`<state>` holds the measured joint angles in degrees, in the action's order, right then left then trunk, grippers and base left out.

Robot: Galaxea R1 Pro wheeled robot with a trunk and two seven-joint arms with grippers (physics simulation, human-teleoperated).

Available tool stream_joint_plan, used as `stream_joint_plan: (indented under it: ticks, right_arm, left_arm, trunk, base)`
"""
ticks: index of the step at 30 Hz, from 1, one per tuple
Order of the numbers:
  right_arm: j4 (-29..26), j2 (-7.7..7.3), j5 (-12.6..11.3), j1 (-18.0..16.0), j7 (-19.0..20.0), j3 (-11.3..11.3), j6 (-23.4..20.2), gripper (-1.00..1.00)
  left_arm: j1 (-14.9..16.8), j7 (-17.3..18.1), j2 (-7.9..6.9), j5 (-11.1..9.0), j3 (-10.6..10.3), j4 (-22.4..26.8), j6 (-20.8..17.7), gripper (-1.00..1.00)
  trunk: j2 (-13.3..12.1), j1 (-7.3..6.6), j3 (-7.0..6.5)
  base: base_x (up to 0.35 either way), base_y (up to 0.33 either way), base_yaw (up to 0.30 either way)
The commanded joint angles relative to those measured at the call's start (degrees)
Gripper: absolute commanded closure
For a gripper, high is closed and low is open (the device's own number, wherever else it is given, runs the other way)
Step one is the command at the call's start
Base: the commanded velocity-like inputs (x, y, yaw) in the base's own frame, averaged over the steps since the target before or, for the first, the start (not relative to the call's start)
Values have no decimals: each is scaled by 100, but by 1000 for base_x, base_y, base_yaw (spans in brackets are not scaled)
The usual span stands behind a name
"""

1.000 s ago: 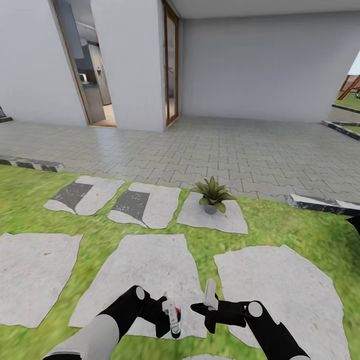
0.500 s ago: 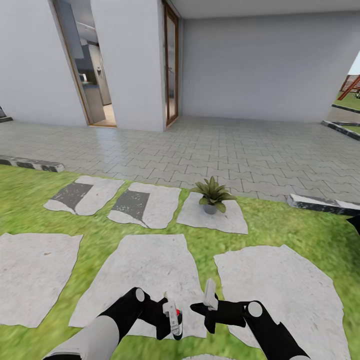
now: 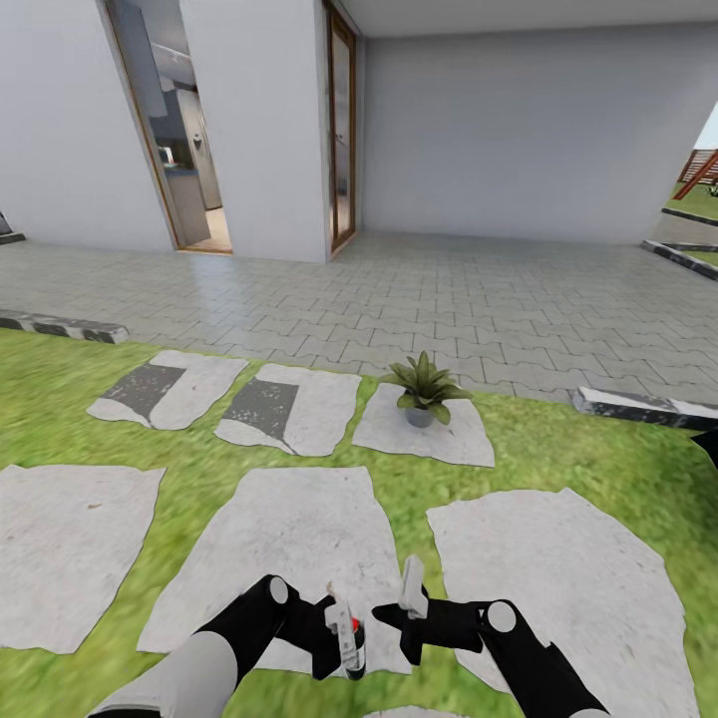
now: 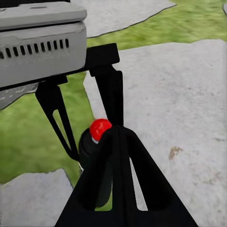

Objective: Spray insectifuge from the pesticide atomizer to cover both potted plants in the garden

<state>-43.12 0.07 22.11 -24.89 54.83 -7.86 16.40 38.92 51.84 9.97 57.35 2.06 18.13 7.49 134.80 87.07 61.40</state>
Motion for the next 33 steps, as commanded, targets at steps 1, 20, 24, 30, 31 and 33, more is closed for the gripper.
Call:
stream_joint_plan:
  ticks: [1,20,24,30,31,33]
  right_arm:
    - [-6,1,48,-1,1,4,30,100]
    - [32,2,57,0,1,4,39,100]
    - [33,2,57,-2,1,4,39,100]
    - [39,2,57,1,1,4,39,100]
    - [40,2,58,1,1,4,39,100]
    - [40,2,57,-2,1,4,39,100]
  left_arm:
    - [1,11,3,46,23,6,75,100]
    - [14,362,3,-522,21,74,226,100]
    - [18,369,3,-523,16,88,229,100]
    - [27,382,3,-530,14,93,239,100]
    - [27,384,3,-531,14,94,241,100]
    - [28,387,3,-532,14,94,244,100]
  trunk:
    - [2,-1,5]
    - [2,-1,5]
    - [2,-1,5]
    - [2,-1,5]
    - [2,-1,5]
    - [2,-1,5]
  base:
    - [0,0,0]
    - [0,0,0]
    - [0,0,0]
    - [0,0,0]
    - [0,0,0]
    - [0,0,0]
